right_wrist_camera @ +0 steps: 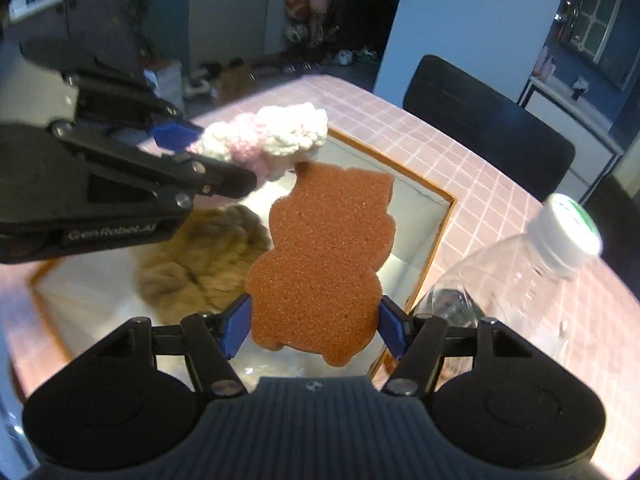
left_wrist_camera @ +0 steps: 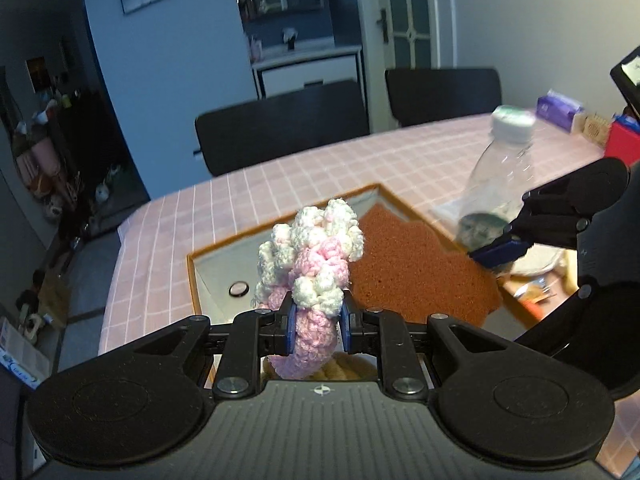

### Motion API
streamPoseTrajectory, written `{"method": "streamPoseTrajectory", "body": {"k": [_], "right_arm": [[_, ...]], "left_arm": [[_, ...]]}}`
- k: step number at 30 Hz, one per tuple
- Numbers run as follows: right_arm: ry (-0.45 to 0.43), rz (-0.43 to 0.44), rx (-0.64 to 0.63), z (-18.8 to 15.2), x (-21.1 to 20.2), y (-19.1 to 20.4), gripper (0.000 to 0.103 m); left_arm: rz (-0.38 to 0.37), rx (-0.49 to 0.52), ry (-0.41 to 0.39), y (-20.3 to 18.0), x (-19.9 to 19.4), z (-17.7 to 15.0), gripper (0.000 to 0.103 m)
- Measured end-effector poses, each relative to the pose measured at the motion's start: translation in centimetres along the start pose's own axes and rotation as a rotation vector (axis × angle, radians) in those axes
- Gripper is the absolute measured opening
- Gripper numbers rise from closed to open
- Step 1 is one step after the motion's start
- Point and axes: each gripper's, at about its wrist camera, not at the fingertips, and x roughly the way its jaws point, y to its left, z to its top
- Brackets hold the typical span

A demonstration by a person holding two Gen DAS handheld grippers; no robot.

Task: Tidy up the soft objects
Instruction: 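Carry the crocheted item and sponge into the orange box and release both, then withdraw both open grippers from the box toward the remaining items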

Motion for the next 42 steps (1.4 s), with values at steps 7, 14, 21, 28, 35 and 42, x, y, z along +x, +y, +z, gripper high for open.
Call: {"method": "streamPoseTrajectory", "body": {"k": [7,14,21,28,35,42], "right_arm": [[0.037,-0.065,-0.091,0.2,2.8,-0.1,0.067],[0.048,-0.051,-0.131,-0.3,3.3,0.3,0.068],[0.051,-0.053,-0.151,-0.7,3.3,0.9,0.074],[0.050,-0.045,-0.147,-1.0,2.0,1.4,0.077],[0.021,-0.038,-0.092,-2.0,-1.3,1.3,0.081],[-0.060,0.044,0.026,-4.7,-5.9,0.3,0.082]], "left_arm": [[0.019,0.013,0.067,0.0,2.0,0.3,0.024],[0.025,0.002,0.103,0.1,2.5,-0.3,0.029],[0.039,0.024,0.102,-0.5,1.6,-0.2,0.040],[0.064,0.034,0.071,-0.8,-0.2,-0.2,0.044],[0.083,0.034,-0.010,-2.1,-3.2,-0.9,0.044],[0.078,0.024,-0.095,-3.9,-5.4,-1.3,0.044]]}}
